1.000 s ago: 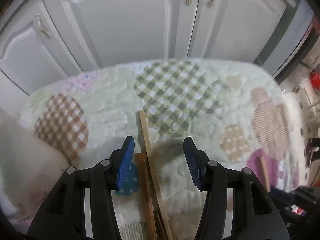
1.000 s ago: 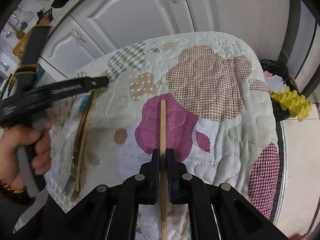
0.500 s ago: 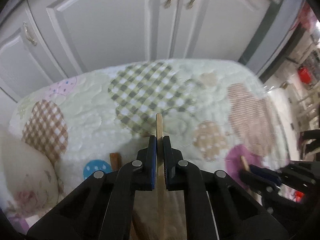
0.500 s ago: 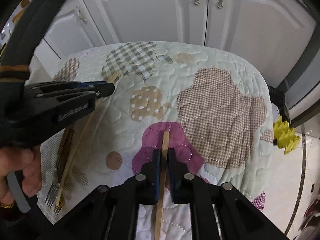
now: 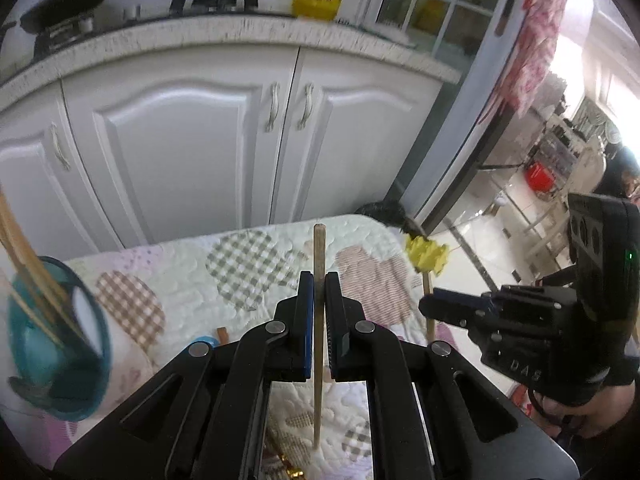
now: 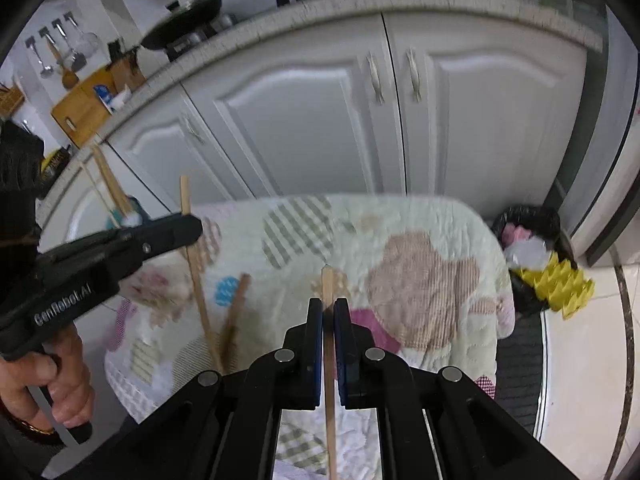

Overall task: Organize utensils
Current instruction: 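Close the left tool on a chopstick while the right tool lifts its chopstick toward the holder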

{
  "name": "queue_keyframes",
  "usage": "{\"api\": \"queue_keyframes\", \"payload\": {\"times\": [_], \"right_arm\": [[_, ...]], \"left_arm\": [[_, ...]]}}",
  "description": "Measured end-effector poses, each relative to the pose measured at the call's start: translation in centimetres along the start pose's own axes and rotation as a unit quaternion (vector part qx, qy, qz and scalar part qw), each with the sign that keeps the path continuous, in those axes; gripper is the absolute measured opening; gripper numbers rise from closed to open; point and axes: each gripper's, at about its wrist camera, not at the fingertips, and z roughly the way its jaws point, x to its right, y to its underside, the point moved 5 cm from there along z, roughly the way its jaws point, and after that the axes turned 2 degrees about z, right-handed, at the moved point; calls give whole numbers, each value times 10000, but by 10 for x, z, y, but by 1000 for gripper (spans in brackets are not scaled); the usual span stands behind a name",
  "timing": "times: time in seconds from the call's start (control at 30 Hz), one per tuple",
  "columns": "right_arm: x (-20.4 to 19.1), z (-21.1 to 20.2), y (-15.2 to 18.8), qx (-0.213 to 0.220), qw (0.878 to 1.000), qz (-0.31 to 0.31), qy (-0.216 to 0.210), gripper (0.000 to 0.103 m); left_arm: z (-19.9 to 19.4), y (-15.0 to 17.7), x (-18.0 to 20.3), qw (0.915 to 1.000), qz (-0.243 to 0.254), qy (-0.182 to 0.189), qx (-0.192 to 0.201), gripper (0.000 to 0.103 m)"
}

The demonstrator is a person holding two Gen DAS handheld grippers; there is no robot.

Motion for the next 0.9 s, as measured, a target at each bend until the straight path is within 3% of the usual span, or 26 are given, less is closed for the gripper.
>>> {"api": "queue_keyframes", "payload": {"times": [0.53,0.9], "right_arm": [[-67,-67,-9,625,9954,-702,186,5],[-91,-74,-19,676,9926,-978,232,5]], "left_arm": [[-91,16,-1,9981,141,214,569,4],[-125,10,-24,9967,120,161,790,4]]}}
